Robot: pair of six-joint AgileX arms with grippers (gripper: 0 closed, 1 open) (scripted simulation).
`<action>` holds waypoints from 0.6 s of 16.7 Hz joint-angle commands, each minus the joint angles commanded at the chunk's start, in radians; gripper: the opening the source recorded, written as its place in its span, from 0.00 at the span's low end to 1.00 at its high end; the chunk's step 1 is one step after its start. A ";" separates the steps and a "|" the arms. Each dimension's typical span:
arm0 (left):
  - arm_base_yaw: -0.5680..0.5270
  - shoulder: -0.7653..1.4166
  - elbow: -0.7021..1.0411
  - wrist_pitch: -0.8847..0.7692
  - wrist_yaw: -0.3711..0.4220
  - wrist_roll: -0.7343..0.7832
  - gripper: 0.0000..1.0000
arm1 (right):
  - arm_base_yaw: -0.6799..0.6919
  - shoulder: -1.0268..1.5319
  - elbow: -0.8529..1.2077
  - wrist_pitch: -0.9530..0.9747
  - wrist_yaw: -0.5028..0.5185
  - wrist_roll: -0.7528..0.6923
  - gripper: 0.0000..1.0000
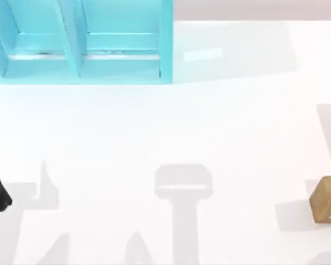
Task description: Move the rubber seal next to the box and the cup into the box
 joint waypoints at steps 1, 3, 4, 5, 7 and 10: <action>0.000 0.000 0.000 0.000 0.000 0.000 1.00 | 0.000 0.000 0.000 0.000 0.000 0.000 1.00; 0.000 0.000 0.000 0.000 0.000 0.000 1.00 | 0.000 0.000 0.000 0.000 0.000 0.000 1.00; 0.000 0.000 0.000 0.000 0.000 0.000 1.00 | 0.000 0.000 0.000 0.000 0.000 0.000 1.00; 0.000 0.000 0.000 0.000 0.000 0.000 1.00 | 0.000 0.000 0.000 0.000 0.000 0.000 1.00; 0.000 0.000 0.000 0.000 0.000 0.000 1.00 | 0.000 0.000 0.000 0.000 0.000 0.000 1.00; 0.000 0.000 0.000 0.000 0.000 0.000 1.00 | 0.000 -0.010 0.014 0.004 -0.010 -0.001 1.00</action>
